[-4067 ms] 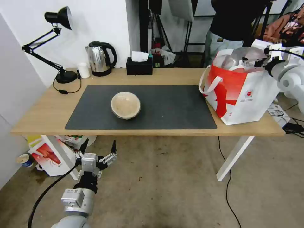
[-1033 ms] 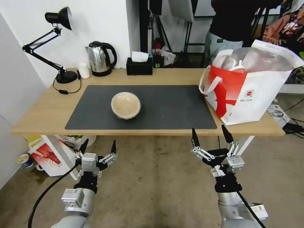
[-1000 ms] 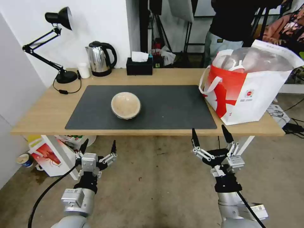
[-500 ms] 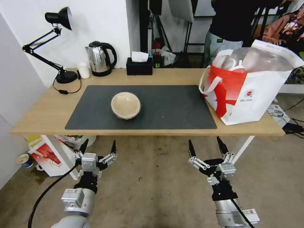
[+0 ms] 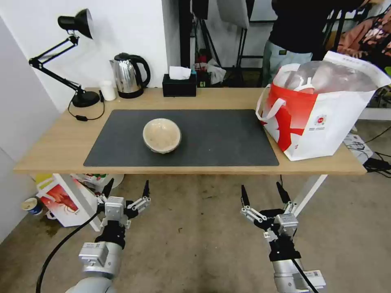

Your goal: Pick up the trash from the table and place it into the takeout bag.

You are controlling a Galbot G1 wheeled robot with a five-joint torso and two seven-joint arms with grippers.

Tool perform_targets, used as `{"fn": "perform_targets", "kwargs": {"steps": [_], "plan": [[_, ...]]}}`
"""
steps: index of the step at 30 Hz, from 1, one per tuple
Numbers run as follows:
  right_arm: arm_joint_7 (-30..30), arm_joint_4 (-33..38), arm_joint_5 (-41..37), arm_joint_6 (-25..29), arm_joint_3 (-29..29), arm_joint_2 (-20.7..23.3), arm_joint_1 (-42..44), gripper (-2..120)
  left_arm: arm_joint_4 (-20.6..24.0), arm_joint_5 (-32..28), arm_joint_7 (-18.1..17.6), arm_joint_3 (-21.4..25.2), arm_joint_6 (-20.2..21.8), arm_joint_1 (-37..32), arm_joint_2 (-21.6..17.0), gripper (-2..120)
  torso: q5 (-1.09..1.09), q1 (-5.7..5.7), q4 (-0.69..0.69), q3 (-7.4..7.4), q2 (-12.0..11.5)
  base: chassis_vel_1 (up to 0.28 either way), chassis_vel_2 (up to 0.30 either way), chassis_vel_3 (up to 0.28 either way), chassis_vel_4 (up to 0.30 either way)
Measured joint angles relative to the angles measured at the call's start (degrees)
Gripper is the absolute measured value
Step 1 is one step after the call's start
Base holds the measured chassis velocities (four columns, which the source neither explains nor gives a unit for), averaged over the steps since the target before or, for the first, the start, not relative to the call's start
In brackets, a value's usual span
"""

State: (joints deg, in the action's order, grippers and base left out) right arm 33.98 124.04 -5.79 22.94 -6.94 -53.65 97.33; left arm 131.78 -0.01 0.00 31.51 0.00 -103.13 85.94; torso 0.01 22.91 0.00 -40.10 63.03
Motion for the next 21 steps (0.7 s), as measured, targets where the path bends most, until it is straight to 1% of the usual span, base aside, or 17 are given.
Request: {"fn": "perform_targets", "kwargs": {"steps": [15,21], "plan": [[0.1,-1.2,0.3,0.4,-0.2,-0.6,-0.6,100,0.0,0.0,0.0,0.0,0.0,0.0,0.0,100,-0.01,0.0,0.0,0.0,0.0,0.0,0.0,0.0,0.0],[0.0,-0.8,0.3,-0.6,-0.3,-0.2,-2.0,100,0.0,0.0,0.0,0.0,0.0,0.0,0.0,100,-0.01,0.0,0.01,0.0,0.0,0.0,0.0,0.0,0.0]]}}
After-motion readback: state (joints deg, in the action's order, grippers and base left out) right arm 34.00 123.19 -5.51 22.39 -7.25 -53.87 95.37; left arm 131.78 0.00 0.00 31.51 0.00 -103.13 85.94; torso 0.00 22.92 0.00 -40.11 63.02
